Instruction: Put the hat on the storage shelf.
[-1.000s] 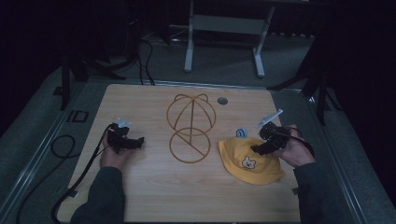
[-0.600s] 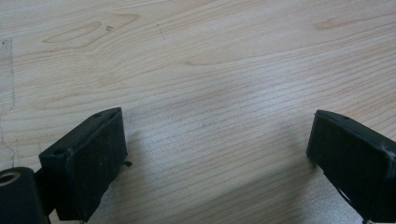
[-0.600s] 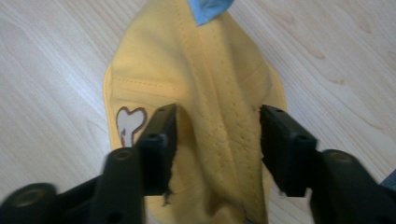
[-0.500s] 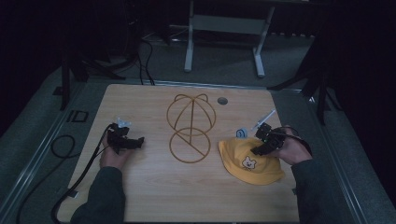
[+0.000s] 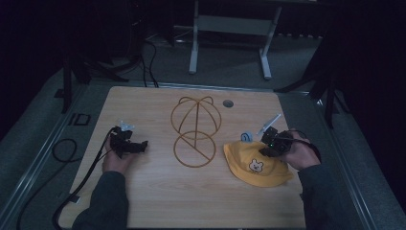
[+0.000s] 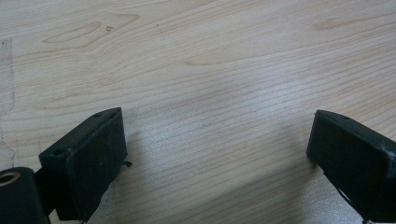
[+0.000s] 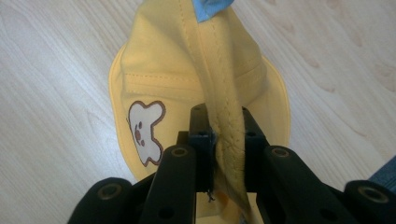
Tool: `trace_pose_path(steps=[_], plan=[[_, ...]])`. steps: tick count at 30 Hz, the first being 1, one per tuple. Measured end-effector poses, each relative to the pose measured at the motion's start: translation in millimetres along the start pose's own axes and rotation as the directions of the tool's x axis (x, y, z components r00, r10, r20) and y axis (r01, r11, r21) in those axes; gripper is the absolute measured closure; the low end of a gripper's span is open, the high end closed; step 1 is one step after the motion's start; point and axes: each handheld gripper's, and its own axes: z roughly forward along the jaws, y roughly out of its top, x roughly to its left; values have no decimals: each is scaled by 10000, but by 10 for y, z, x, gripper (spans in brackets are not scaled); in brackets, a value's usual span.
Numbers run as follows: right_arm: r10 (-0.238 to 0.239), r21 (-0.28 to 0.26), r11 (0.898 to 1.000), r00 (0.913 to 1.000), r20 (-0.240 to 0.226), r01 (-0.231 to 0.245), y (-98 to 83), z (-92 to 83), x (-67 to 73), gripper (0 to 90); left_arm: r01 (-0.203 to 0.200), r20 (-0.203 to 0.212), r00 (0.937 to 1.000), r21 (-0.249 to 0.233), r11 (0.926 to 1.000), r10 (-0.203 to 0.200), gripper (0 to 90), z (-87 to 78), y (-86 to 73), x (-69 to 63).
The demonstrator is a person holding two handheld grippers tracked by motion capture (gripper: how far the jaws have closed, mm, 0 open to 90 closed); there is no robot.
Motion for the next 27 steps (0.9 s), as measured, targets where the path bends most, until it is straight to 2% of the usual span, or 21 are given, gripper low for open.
trace_pose_path(steps=[5, 12, 21, 23, 27], plan=[[322, -397, 9987, 9984, 474, -303, -9, -49, -2, 823, 0, 0, 10000, -1, 10000, 0, 49, 0, 0, 0], [820, -1117, 9912, 9914, 1023, -705, -44, -85, -42, 828, -2, 1, 10000, 1, 10000, 2, 49, 0, 0, 0], [1600, -1557, 9778, 9792, 1247, -1399, -76, -101, -70, 832, -1, 0, 10000, 1, 10000, 1, 49, 0, 0, 0], [1681, -1735, 9739, 9787, 1182, -1463, -76, -110, -74, 832, -1, 8, 10000, -4, 10000, 1, 49, 0, 0, 1], [1851, -2068, 9661, 9729, 1384, -1544, -56, -141, -35, 833, -1, 3, 10000, -2, 10000, 1, 49, 0, 0, 0]])
